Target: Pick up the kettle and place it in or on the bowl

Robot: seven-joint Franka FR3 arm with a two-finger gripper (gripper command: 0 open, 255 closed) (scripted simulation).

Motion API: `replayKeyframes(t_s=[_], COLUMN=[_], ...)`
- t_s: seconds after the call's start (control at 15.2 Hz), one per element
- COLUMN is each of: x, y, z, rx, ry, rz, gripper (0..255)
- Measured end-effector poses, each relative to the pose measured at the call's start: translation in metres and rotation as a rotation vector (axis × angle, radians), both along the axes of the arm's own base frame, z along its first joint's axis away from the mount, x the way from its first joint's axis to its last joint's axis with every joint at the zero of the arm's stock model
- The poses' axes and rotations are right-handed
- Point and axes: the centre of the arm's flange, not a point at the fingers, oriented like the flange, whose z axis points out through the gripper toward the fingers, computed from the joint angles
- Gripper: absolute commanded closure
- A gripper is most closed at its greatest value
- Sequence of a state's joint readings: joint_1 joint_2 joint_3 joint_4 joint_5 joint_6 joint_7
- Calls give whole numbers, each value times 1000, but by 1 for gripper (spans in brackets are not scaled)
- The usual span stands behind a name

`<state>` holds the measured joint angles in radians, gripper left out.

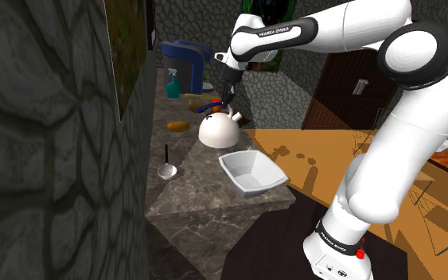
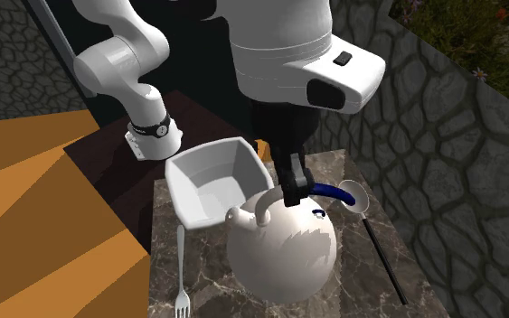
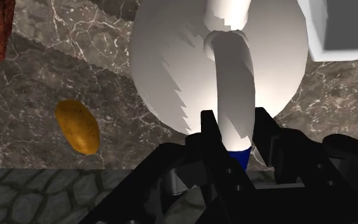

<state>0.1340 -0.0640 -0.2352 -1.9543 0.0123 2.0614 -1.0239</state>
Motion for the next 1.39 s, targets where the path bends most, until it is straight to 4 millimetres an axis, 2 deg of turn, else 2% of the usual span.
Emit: replayKeyframes(t_s=[0.46, 0.53, 0.73, 1.06, 1.39], x=[0, -5, -34, -96, -158], y=[-1, 0, 3, 5, 18], z=[38, 42, 55, 79, 100], rx=[0, 0, 0, 1, 0], ry=[0, 1, 0, 0, 0], rz=[0, 0, 0, 0, 0], gripper=[255, 255, 255, 255, 255])
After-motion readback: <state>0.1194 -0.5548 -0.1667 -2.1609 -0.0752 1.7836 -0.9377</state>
